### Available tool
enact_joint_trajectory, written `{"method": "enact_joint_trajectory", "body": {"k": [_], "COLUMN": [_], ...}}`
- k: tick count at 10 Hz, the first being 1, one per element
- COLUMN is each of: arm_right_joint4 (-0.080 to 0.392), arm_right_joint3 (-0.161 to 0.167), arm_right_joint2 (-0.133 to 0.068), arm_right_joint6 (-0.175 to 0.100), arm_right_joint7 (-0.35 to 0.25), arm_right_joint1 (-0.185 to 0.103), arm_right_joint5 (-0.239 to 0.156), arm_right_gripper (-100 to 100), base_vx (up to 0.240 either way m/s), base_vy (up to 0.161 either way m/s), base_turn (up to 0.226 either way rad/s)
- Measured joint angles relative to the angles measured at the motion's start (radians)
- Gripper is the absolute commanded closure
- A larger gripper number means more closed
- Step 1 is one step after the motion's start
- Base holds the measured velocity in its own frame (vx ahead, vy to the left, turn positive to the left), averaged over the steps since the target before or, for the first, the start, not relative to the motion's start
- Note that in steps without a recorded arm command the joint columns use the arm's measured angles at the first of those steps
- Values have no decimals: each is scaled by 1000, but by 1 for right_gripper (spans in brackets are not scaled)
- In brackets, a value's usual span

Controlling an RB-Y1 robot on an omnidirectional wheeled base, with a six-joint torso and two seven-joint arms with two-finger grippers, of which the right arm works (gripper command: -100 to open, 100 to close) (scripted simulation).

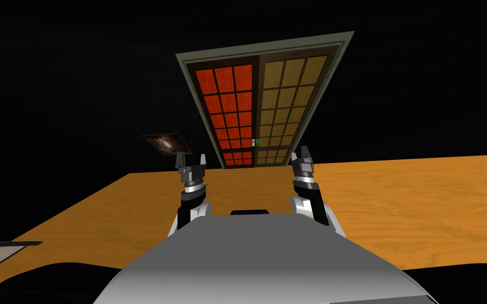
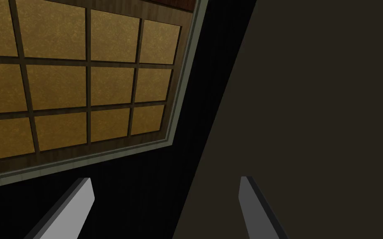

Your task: Pull the door open

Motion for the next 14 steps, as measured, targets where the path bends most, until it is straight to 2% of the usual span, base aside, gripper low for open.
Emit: {"method": "enact_joint_trajectory", "body": {"k": [4, 8, 14], "arm_right_joint4": [66, 150, 259], "arm_right_joint3": [-13, -29, -48], "arm_right_joint2": [-21, -42, -59], "arm_right_joint6": [-22, -48, -86], "arm_right_joint7": [51, 120, 209], "arm_right_joint1": [-20, -47, -83], "arm_right_joint5": [28, 65, 113], "arm_right_gripper": [-100, -100, -100], "base_vx": [173, 138, 94], "base_vy": [13, 12, 18], "base_turn": [-24, -25, -22]}}
